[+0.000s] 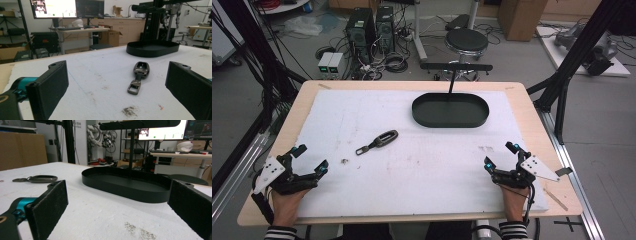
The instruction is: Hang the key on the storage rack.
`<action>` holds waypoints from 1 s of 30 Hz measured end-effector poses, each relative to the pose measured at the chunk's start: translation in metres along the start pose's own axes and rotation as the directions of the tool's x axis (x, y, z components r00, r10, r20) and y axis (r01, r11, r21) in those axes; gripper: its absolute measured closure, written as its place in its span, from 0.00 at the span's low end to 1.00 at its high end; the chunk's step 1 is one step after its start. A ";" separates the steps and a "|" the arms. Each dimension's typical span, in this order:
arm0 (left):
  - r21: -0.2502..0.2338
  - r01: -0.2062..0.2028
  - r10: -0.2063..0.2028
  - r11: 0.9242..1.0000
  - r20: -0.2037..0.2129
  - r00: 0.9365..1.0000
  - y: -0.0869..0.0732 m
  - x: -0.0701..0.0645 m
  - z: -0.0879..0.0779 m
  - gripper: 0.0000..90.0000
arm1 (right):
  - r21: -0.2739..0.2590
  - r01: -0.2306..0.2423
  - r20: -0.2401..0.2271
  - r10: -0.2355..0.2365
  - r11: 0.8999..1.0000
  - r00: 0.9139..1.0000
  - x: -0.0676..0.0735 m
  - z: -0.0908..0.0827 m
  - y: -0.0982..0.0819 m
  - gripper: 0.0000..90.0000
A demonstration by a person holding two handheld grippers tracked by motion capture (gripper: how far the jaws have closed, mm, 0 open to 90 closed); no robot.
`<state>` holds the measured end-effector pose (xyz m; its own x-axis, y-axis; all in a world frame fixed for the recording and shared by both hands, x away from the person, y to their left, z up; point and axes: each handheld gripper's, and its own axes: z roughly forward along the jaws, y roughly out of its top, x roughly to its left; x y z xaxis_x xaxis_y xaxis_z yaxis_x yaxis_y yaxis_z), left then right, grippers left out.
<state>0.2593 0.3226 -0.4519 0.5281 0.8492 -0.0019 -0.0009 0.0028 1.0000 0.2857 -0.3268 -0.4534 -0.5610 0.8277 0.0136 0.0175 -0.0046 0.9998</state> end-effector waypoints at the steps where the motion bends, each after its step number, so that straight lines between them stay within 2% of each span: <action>1: 0.012 -0.011 0.011 1.000 0.003 1.000 0.002 0.001 0.001 0.06 | 0.001 -0.003 -0.001 0.003 1.000 1.000 0.000 0.000 0.000 0.02; 2: 0.022 -0.010 0.010 1.000 0.011 1.000 0.005 0.001 0.001 0.06 | -0.001 0.001 0.000 -0.001 1.000 1.000 0.000 0.000 0.000 0.02; 3: 0.042 -0.004 0.002 0.999 0.044 0.999 0.013 0.003 0.004 0.06 | 0.001 -0.001 0.000 0.001 1.000 1.000 0.000 0.000 0.000 0.02; 6: 0.077 -0.022 0.017 0.997 0.060 0.998 0.023 0.005 0.008 0.06 | 0.001 -0.001 0.000 0.001 1.000 1.000 0.000 0.000 0.000 0.02; 9: 0.149 -0.038 0.025 0.988 0.085 0.996 0.040 0.009 0.015 0.06 | 0.000 0.006 0.002 -0.006 1.000 1.000 0.000 0.000 0.000 0.02; 10: 0.175 -0.051 0.035 0.983 0.093 0.995 0.048 0.010 0.020 0.06 | 0.000 0.007 0.002 -0.007 1.000 1.000 0.000 0.000 0.000 0.02; 11: 0.192 -0.056 0.037 0.980 0.102 0.994 0.052 0.011 0.023 0.06 | 0.001 0.007 0.002 -0.007 1.000 1.000 0.000 0.000 0.000 0.02; 12: 0.192 -0.056 0.037 0.980 0.102 0.994 0.052 0.011 0.023 0.06 | 0.001 0.005 0.000 -0.005 1.000 1.000 0.000 0.000 0.000 0.02; 14: 0.228 -0.073 0.045 0.971 0.128 0.991 0.061 0.013 0.031 0.06 | 0.002 0.005 -0.001 -0.005 1.000 1.000 0.000 0.000 0.000 0.02; 15: 0.256 -0.084 0.044 0.963 0.156 0.987 0.068 0.014 0.040 0.06 | 0.001 0.004 -0.001 -0.004 1.000 1.000 0.000 0.000 0.000 0.02; 16: 0.256 -0.084 0.044 0.963 0.156 0.987 0.068 0.014 0.040 0.06 | 0.001 0.005 -0.001 -0.005 1.000 1.000 0.000 0.000 0.000 0.02; 17: 0.274 -0.090 0.044 0.958 0.167 0.985 0.071 0.014 0.044 0.06 | 0.001 0.005 -0.001 -0.005 1.000 1.000 0.000 0.000 0.000 0.02; 21: 0.323 -0.112 0.038 0.940 0.225 0.974 0.082 0.014 0.062 0.06 | 0.003 0.007 0.000 -0.007 1.000 1.000 0.000 0.000 0.000 0.02; 24: 0.339 -0.128 0.037 0.932 0.261 0.965 0.089 0.013 0.074 0.06 | 0.001 0.006 0.000 -0.006 1.000 1.000 0.000 0.000 0.000 0.02; 28: 0.385 -0.169 0.055 0.907 0.289 0.956 0.096 0.012 0.090 0.06 | 0.000 0.004 -0.002 -0.004 1.000 1.000 0.000 0.000 0.000 0.02; 29: 0.400 -0.184 0.061 0.898 0.301 0.952 0.097 0.011 0.094 0.06 | 0.000 0.005 -0.002 -0.005 1.000 1.000 0.000 0.000 0.000 0.02; 30: 0.421 -0.207 0.074 0.883 0.310 0.948 0.099 0.009 0.100 0.06 | 0.000 0.005 -0.003 -0.005 1.000 1.000 0.000 0.000 0.000 0.02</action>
<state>0.3489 0.2781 -0.3527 0.7641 0.6410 0.0728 0.2474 -0.3954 0.8846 0.2857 -0.3268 -0.4533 -0.5632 0.8263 0.0091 0.0149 -0.0008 0.9999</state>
